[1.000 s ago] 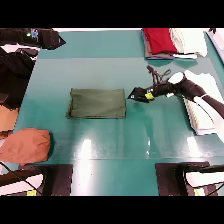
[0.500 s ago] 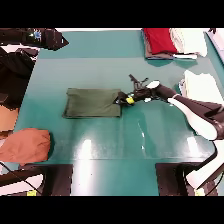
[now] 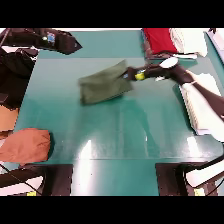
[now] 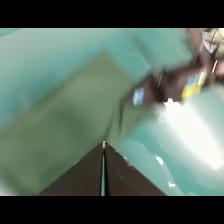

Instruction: Fold the shirts.

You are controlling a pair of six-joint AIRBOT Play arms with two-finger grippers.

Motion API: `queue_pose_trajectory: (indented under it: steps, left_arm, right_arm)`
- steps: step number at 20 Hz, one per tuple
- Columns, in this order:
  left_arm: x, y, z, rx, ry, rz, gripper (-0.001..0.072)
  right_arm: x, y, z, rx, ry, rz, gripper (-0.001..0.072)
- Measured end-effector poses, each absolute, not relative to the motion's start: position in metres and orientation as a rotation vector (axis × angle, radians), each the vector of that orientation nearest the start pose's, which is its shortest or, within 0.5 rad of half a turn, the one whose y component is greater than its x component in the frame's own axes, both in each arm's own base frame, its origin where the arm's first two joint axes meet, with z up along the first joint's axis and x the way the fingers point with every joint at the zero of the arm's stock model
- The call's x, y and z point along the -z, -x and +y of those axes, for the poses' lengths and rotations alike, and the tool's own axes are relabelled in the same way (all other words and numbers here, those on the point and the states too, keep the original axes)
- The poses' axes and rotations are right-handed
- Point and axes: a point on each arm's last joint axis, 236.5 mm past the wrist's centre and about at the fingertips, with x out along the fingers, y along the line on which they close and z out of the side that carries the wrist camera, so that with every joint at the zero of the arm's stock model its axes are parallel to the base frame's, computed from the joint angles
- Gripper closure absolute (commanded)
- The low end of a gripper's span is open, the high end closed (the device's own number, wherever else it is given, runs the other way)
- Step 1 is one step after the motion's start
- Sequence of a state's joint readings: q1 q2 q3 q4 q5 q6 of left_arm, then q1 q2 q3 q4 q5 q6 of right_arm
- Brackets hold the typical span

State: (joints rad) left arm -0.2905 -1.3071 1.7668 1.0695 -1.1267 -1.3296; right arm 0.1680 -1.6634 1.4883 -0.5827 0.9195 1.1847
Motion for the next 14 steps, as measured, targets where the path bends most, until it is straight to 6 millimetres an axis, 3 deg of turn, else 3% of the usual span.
queue_pose_trajectory:
  steps: [4,8,11,14]
  left_arm:
    - [-0.279,-0.409,-0.256,0.766,0.030,0.598,0.0678]
    - [-0.282,-0.406,-0.265,0.781,0.036,0.585,0.0678]
    - [-0.285,-0.406,-0.267,0.780,0.052,0.580,0.0678]
    - [-0.286,-0.406,-0.269,0.779,0.063,0.578,0.0678]
  right_arm:
    - [-0.111,-0.515,0.105,-0.502,-0.523,0.840,0.0692]
    - [-0.137,-0.507,-0.025,-0.280,-0.559,0.755,0.0692]
    - [-0.143,-0.496,-0.093,-0.152,-0.598,0.707,0.0692]
    - [-0.153,-0.494,-0.139,-0.053,-0.624,0.629,0.0692]
